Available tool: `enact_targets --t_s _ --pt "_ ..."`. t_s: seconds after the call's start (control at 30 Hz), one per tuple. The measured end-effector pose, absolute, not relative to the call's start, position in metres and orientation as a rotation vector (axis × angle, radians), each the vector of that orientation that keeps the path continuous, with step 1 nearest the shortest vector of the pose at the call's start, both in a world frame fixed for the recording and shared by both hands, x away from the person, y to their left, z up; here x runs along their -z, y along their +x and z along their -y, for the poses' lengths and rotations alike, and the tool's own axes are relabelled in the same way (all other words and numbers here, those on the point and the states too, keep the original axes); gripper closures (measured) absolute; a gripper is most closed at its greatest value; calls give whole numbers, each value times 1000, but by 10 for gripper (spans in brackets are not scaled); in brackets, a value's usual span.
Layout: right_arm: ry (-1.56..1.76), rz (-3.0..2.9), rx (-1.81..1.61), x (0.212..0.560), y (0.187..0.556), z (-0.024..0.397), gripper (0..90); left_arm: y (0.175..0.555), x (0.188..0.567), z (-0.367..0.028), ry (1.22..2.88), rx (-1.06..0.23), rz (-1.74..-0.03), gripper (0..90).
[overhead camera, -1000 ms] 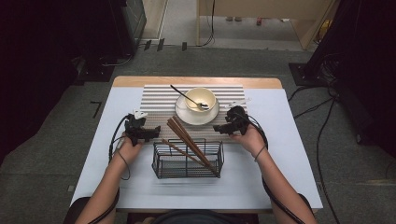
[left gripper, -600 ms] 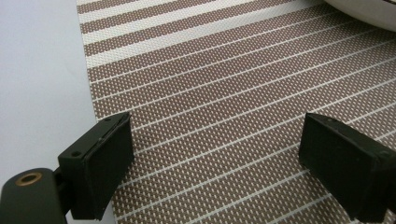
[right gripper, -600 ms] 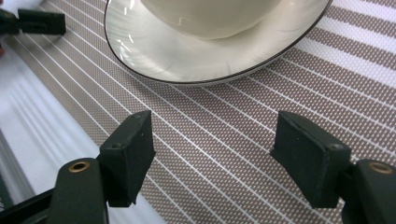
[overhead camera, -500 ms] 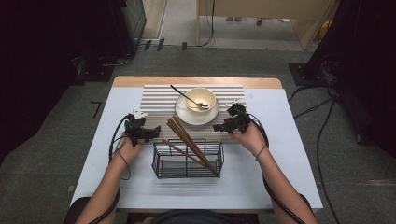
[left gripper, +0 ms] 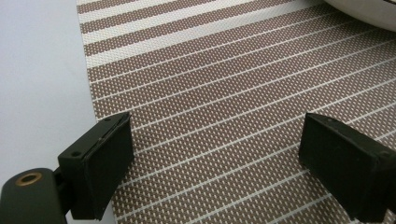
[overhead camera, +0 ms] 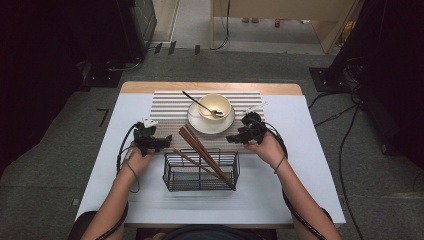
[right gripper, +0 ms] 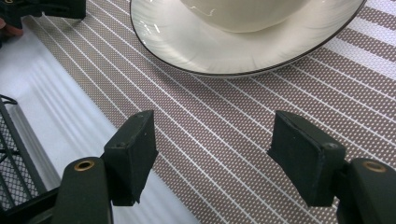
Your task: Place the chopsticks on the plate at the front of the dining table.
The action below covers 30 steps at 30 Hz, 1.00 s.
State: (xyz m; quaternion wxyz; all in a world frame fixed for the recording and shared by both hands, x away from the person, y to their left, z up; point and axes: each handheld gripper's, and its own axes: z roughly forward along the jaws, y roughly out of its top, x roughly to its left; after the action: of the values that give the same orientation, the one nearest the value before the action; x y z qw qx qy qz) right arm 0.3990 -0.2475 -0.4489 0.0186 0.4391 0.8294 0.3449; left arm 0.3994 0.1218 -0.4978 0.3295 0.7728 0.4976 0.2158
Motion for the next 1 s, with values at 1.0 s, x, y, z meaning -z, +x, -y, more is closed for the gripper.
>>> enact_targets --t_s 1.0 --pt "1224 -2602 -1100 430 386 240 312 399 498 -122 2022 -566 -1301 102"
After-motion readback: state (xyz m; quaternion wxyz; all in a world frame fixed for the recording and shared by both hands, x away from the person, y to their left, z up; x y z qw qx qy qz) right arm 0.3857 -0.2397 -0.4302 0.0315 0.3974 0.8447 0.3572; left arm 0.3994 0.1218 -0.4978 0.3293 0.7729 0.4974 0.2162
